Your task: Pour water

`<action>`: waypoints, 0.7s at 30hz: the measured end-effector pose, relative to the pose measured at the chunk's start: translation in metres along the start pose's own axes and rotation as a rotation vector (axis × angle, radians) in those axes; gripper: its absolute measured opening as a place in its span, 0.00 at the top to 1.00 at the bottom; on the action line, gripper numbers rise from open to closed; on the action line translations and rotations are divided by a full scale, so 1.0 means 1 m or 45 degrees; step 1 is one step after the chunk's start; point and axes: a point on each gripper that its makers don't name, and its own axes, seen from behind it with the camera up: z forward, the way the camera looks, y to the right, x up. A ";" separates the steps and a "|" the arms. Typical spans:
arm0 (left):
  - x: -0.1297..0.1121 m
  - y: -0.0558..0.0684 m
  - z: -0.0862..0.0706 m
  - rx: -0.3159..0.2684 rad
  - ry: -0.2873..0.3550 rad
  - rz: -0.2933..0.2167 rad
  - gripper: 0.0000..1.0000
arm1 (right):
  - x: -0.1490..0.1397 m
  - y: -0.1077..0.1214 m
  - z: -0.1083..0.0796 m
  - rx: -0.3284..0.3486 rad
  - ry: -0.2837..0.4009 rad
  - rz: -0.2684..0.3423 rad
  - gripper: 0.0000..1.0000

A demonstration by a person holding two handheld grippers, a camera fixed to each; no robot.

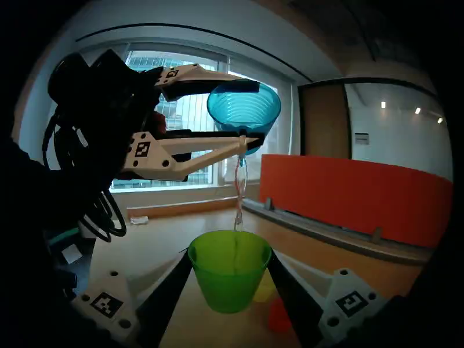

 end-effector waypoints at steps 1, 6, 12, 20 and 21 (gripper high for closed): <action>0.000 0.000 0.000 0.000 -0.001 0.005 0.12 | 0.000 0.000 0.000 0.000 0.000 0.001 0.08; 0.002 0.001 -0.001 -0.007 -0.004 0.036 0.12 | 0.000 0.001 0.000 -0.003 -0.001 -0.003 0.08; 0.005 0.000 -0.002 -0.001 -0.002 0.062 0.12 | -0.001 0.001 0.000 -0.004 -0.001 -0.003 0.08; 0.006 -0.002 -0.003 0.006 -0.007 0.098 0.12 | -0.002 0.002 -0.001 -0.009 -0.003 -0.007 0.08; 0.006 -0.002 -0.003 0.007 -0.007 0.103 0.12 | -0.002 0.002 -0.001 -0.010 -0.003 -0.007 0.08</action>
